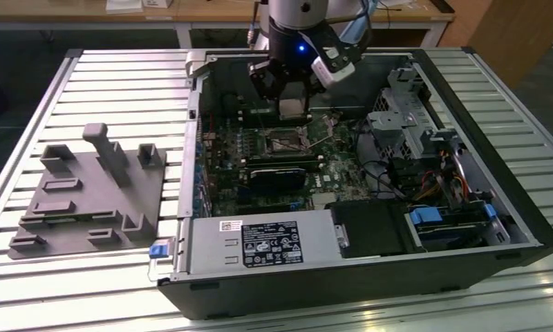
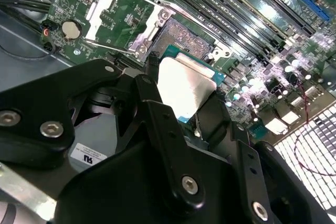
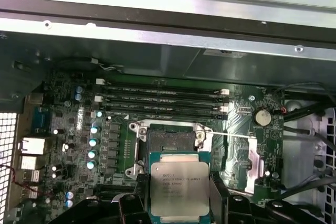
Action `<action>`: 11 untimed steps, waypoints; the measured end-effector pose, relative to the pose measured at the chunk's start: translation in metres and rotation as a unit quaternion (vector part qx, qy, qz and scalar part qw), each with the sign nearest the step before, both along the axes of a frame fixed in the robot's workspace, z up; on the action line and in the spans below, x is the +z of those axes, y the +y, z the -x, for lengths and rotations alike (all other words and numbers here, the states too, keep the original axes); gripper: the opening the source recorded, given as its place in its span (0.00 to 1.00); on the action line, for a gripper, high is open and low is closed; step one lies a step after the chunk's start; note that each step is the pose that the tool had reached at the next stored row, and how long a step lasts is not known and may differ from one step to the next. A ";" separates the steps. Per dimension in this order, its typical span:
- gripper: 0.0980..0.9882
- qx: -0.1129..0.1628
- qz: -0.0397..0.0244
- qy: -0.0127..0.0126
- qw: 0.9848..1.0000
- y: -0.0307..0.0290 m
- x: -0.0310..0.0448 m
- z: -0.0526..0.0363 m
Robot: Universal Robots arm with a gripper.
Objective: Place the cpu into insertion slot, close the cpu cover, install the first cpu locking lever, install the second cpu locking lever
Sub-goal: 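Place the cpu into insertion slot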
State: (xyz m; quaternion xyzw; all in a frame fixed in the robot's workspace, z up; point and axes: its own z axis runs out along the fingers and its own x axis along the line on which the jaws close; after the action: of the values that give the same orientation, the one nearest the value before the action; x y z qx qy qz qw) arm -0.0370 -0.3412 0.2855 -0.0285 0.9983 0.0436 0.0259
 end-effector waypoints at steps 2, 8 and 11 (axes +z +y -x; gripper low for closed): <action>0.50 0.000 0.000 -0.001 1.000 0.0007 -0.0025 0.0004; 0.50 -0.015 0.001 -0.001 1.000 0.0013 -0.0084 0.0027; 0.50 -0.032 0.001 -0.001 0.999 0.0013 -0.0119 0.0036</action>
State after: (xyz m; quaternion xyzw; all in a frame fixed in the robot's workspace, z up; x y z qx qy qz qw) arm -0.0406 -0.3398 0.2736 0.0037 0.9987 0.0417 0.0282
